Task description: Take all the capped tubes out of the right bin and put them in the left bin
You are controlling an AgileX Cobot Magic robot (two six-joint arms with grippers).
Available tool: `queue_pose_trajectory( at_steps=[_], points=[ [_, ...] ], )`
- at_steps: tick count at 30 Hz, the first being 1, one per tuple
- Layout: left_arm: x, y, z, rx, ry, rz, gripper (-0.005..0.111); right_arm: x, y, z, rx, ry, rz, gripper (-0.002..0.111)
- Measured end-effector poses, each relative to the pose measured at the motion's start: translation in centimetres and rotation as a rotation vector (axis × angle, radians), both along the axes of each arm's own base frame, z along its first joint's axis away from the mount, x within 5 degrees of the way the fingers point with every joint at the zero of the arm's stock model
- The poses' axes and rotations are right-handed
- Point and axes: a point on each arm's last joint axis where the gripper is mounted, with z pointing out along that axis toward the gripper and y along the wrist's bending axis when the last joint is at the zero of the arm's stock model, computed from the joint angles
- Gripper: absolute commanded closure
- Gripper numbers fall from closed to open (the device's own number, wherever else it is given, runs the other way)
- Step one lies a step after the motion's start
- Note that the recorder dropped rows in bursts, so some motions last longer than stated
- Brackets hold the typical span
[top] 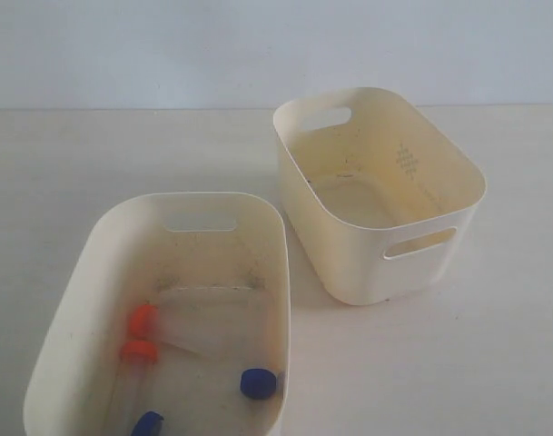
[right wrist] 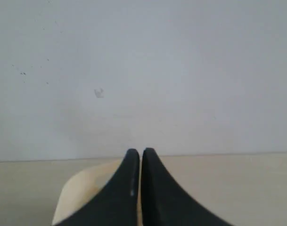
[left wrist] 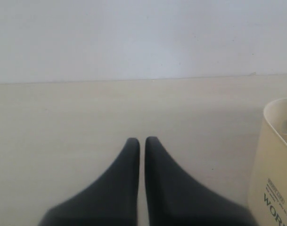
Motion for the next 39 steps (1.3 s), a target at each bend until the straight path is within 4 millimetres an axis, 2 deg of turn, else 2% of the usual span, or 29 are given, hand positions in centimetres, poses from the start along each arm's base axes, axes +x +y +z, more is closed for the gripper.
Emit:
queue_pose_trajectory(
  at_steps=[2, 6, 10, 15, 24, 34, 39],
  points=[
    [0.0, 0.0, 0.0, 0.0, 0.0, 0.0, 0.102, -0.7, -0.3, -3.7, -0.004, -0.015, -0.015, 0.107],
    [0.0, 0.0, 0.0, 0.0, 0.0, 0.0, 0.102, -1.8, -0.4, -9.5, -0.023, -0.012, -0.023, 0.107],
    [0.0, 0.0, 0.0, 0.0, 0.0, 0.0, 0.102, -2.6, -0.6, -12.6, -0.04, -0.011, -0.029, 0.107],
    [0.0, 0.0, 0.0, 0.0, 0.0, 0.0, 0.102, -3.2, -0.6, -13.7, -0.093, -0.003, -0.026, 0.107],
    [0.0, 0.0, 0.0, 0.0, 0.0, 0.0, 0.102, -6.7, -0.9, -13.6, -0.097, -0.089, -0.018, 0.107],
    [0.0, 0.0, 0.0, 0.0, 0.0, 0.0, 0.102, -7.4, -0.8, -16.2, -0.171, 0.159, 0.013, 0.107],
    [0.0, 0.0, 0.0, 0.0, 0.0, 0.0, 0.102, -7.4, -0.9, -16.5, -0.176, 0.194, -0.001, 0.107]
  ],
)
